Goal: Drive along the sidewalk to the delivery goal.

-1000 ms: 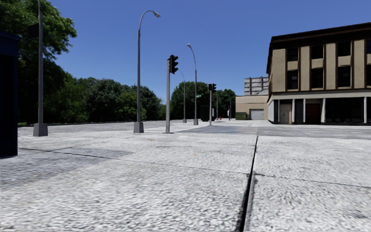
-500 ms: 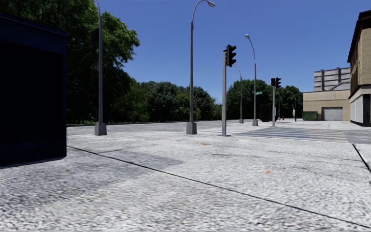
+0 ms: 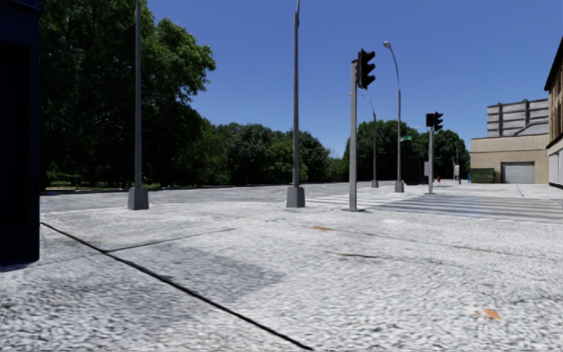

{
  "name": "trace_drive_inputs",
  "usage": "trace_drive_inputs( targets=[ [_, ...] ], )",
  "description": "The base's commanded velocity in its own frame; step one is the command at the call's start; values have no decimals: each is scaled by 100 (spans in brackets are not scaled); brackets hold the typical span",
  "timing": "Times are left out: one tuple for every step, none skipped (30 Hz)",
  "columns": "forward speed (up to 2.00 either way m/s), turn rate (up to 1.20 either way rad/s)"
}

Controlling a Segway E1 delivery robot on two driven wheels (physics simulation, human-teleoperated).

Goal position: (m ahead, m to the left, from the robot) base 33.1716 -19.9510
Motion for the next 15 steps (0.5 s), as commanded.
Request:
trace_drive_inputs(
  targets=[
    [200, 0],
    [194, 0],
    [188, -30],
    [184, -78],
    [183, -98],
    [182, -111],
    [181, -120],
    [181, -120],
    [181, -120],
    [181, -120],
    [181, -120],
    [181, -120],
    [181, -120],
    [181, -120],
    [181, -120]
  ],
)
